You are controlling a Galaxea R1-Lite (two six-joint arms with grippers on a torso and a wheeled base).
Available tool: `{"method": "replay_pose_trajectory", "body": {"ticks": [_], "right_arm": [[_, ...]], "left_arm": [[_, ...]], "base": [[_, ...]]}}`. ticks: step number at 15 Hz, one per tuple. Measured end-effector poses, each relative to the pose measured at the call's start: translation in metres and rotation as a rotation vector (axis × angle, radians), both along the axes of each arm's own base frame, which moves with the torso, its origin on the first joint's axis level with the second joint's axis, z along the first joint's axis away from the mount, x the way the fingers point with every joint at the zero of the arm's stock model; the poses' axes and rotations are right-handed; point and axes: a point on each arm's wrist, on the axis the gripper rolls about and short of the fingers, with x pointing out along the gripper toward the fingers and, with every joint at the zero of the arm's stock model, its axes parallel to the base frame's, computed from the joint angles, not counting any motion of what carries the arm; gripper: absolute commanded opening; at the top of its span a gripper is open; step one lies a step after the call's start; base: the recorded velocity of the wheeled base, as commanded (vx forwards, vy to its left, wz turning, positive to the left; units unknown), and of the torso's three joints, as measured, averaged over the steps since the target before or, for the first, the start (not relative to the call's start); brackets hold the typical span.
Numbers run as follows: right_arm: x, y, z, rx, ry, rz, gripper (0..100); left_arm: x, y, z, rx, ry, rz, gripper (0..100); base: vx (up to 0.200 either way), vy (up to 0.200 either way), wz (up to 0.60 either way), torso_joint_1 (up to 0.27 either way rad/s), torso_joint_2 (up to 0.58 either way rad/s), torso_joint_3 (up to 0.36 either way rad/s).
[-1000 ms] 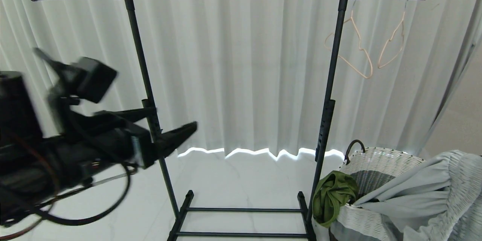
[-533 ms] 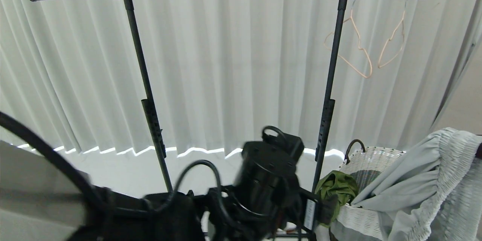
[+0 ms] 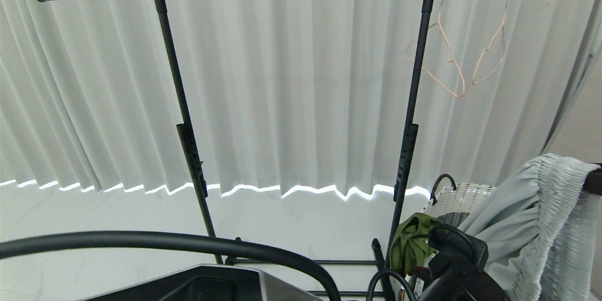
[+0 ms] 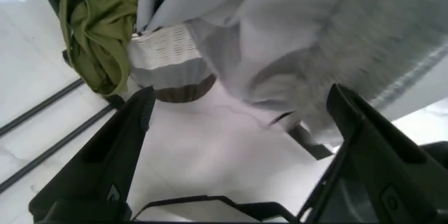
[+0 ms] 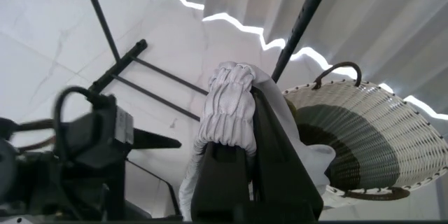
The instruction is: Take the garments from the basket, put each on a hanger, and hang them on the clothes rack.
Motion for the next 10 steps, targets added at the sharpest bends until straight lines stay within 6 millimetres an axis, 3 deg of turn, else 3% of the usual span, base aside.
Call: {"method": "replay_pose_trajectory", "body": {"ticks": [3,6,10], "right_arm": [[-0.003,-0.002,-0.001,0.003,-0.001,-0.001,0],[-0.004,-0.002,-0.003,0.004,0.000,-0.003,0],[-0.005,-0.002,-0.003,0.004,-0.001,-0.003,0]], "left_arm": [[0.001,-0.004,-0.012,0.018,0.003,0.036,100],[-0.012,0.003,-0.018,0.058,0.016,0.014,100],[-0.029,0.010,0.000,0.024,0.008,-0.019,100]], "base": [[0.000,0.000,0.00,0.000,0.00,0.000],[0.000,0.000,0.00,0.000,0.00,0.000],[0.000,0.000,0.00,0.000,0.00,0.000]]}}
